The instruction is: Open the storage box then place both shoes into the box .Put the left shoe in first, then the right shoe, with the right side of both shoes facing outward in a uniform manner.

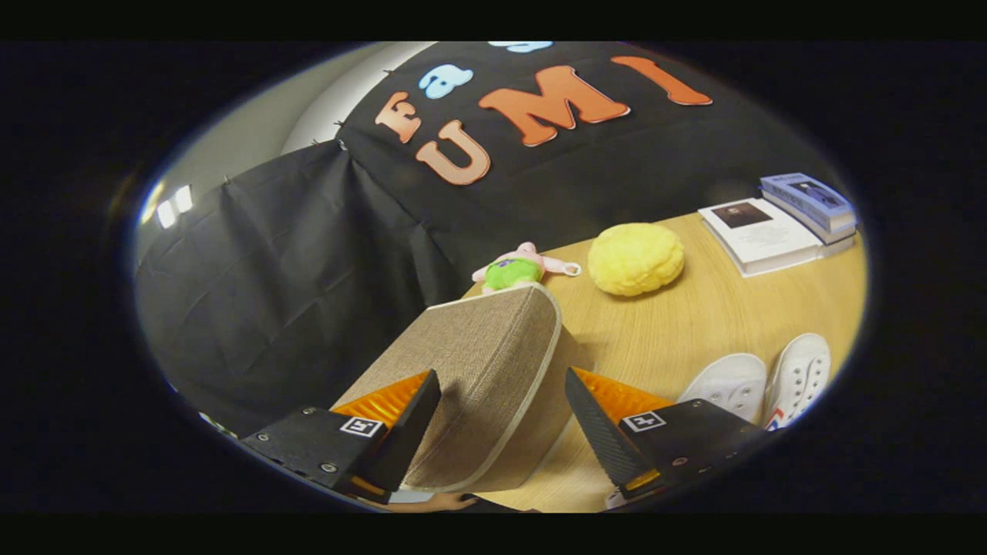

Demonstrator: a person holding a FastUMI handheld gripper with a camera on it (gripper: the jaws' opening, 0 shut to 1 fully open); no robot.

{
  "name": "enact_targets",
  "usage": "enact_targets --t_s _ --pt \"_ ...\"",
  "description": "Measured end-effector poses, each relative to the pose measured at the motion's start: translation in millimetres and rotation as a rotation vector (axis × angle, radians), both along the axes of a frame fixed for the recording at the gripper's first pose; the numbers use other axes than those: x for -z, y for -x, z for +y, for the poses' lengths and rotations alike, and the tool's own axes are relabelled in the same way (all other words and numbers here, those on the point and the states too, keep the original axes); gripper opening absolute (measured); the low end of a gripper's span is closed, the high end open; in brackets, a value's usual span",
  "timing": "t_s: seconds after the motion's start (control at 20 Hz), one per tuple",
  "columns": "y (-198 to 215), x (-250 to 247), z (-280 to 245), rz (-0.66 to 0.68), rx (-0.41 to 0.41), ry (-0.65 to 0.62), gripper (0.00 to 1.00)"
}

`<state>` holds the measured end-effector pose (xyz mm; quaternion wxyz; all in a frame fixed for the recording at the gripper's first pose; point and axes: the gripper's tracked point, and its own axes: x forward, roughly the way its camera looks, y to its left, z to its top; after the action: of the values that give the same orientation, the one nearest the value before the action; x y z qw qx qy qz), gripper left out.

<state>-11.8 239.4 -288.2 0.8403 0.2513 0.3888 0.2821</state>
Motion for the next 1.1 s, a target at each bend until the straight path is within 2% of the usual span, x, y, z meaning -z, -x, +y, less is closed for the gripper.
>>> enact_targets --t_s 0.4,0.55,0.75,1.1 --pt "16 13 24 0.251 0.021 -0.296 0.96" --pt "12 15 18 0.326 0.081 -0.376 0.94" --pt "10 6 18 0.282 0.081 -0.351 0.75" --pt "-3 -12 -4 0.176 0.155 -0.225 0.72"
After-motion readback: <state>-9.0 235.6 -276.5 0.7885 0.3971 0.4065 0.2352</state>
